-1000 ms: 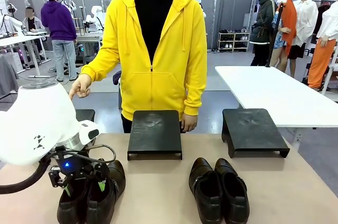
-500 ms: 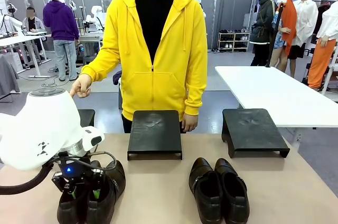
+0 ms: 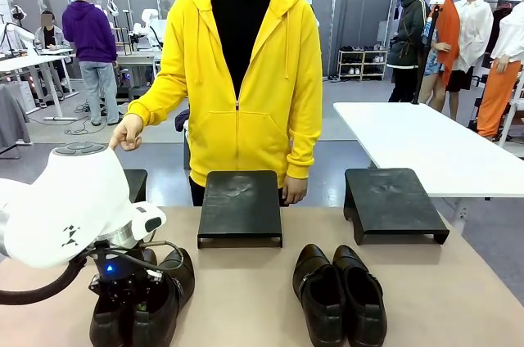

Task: Place the shoes on the stand as instructed by the person.
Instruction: Pick up one pair of Shoes and place it on the Shoes Stand indicated by the person.

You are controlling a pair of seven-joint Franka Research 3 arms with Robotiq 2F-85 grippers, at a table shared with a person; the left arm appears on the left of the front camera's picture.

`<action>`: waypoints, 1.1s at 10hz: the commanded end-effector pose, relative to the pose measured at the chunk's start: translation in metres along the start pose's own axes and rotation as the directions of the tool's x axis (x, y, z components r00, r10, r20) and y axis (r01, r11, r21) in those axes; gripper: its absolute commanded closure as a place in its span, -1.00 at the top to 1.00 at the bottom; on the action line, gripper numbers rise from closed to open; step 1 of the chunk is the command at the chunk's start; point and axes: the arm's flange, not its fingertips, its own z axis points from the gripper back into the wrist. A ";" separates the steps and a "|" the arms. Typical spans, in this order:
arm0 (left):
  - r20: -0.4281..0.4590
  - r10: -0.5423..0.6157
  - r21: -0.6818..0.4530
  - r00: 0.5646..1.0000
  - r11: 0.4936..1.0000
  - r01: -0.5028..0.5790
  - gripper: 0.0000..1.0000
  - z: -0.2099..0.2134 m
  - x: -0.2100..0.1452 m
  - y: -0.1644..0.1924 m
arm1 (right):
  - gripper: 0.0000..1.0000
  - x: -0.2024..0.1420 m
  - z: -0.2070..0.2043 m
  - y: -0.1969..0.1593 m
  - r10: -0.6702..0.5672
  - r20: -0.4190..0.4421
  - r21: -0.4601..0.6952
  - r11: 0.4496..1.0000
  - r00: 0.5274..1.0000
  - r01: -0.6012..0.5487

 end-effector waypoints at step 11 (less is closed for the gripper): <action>0.202 -0.031 0.065 0.979 0.998 0.018 -1.00 0.160 -0.008 0.070 | 1.00 0.001 0.001 0.001 0.010 0.008 0.010 1.000 1.000 -0.010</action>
